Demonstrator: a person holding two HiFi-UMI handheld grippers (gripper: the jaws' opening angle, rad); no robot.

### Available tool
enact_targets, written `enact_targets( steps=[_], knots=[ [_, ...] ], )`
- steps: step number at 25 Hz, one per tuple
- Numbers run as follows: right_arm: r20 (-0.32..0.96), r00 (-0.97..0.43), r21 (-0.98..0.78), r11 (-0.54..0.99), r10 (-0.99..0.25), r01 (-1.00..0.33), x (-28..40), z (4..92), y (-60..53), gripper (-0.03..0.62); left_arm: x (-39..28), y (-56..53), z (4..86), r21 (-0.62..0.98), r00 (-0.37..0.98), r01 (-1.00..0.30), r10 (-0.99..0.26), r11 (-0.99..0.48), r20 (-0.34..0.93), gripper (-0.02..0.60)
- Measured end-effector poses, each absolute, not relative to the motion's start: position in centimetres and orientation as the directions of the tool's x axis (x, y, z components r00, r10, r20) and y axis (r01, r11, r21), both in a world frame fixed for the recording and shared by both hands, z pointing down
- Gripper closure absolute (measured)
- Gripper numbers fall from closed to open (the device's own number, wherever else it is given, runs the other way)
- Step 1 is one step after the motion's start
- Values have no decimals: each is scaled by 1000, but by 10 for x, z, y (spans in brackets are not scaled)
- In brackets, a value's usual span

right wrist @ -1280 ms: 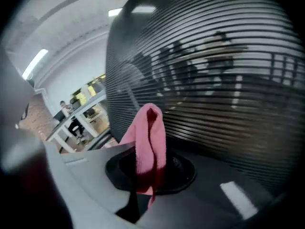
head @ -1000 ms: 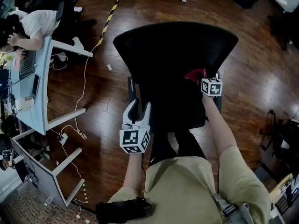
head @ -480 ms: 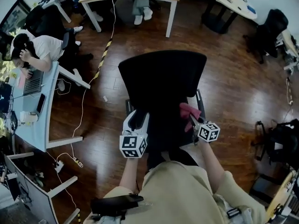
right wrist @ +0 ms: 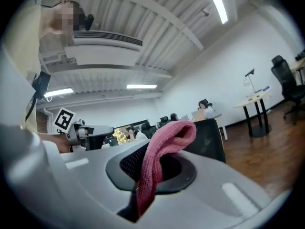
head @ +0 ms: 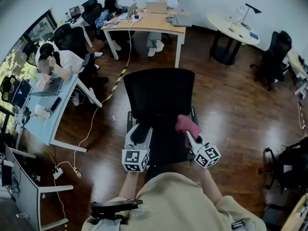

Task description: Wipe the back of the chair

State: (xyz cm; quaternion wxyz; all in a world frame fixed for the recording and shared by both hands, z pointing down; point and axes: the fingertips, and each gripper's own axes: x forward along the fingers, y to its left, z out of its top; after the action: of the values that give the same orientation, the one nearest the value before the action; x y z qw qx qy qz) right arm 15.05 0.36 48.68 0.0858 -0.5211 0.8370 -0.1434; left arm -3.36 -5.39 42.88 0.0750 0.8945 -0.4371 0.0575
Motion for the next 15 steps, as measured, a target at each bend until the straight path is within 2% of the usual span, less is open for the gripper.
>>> enact_targets(
  steps=[4,9,15],
  knots=[
    [-36,-534,-198,530,-845,-825,156,444,49,575,-1,26,422,104,551,-835,-819,-541,159,400],
    [-106,-528,-227,538,-842,-812,166,412,107,574,33,105,408,83,555,-832,-816,-549,165,387],
    [-61,-528,-180,529,-847,-829,150,400,146,574,29,138,378,68,553,-833,-829,-549,82,387]
  ],
)
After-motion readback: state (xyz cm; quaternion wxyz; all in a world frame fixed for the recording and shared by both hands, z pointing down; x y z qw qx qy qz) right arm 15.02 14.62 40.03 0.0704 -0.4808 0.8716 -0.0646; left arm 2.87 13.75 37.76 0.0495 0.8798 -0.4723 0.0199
